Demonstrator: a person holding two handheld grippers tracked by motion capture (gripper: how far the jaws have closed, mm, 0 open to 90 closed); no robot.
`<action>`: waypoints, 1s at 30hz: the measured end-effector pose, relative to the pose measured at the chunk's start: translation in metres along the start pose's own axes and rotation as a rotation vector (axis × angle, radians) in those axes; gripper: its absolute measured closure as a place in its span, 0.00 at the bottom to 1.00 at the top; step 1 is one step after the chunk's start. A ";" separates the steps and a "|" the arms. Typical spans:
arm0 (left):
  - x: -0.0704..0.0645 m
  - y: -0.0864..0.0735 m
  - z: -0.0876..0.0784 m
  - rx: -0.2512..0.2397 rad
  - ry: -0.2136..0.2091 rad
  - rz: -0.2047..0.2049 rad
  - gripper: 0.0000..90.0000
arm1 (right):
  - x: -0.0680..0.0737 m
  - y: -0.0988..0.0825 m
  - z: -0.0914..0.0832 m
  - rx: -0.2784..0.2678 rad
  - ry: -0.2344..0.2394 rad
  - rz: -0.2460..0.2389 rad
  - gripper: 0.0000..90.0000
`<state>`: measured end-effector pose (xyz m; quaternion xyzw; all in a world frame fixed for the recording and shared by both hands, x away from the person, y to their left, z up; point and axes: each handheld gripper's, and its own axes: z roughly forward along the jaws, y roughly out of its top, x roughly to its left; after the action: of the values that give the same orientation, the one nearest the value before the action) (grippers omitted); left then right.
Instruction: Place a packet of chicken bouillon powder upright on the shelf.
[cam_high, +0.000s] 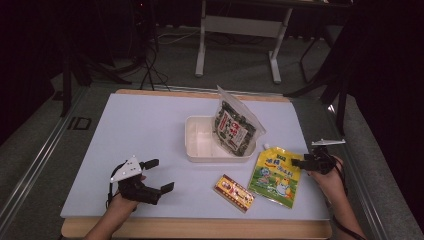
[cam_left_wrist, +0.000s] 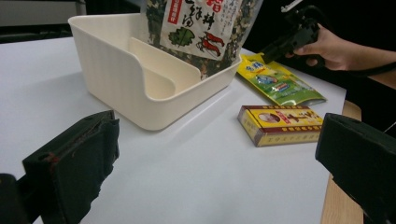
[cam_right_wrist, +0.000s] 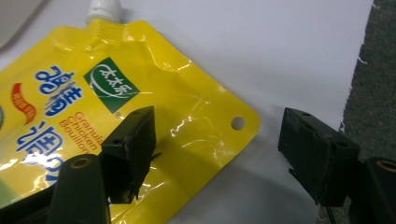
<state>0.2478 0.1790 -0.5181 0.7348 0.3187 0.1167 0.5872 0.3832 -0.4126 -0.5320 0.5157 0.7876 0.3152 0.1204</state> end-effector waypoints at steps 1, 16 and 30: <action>0.000 0.000 0.000 0.000 0.000 0.000 0.00 | 0.000 0.000 0.000 0.000 0.000 0.000 0.30; 0.000 -0.001 0.002 0.019 -0.007 0.011 0.00 | 0.001 0.005 0.002 0.004 0.087 0.031 0.42; 0.000 0.000 0.003 0.015 -0.001 0.006 0.00 | 0.008 0.011 -0.011 0.009 0.111 -0.002 1.00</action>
<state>0.2490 0.1769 -0.5192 0.7402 0.3172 0.1155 0.5815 0.3823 -0.4065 -0.5153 0.4974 0.7949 0.3395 0.0743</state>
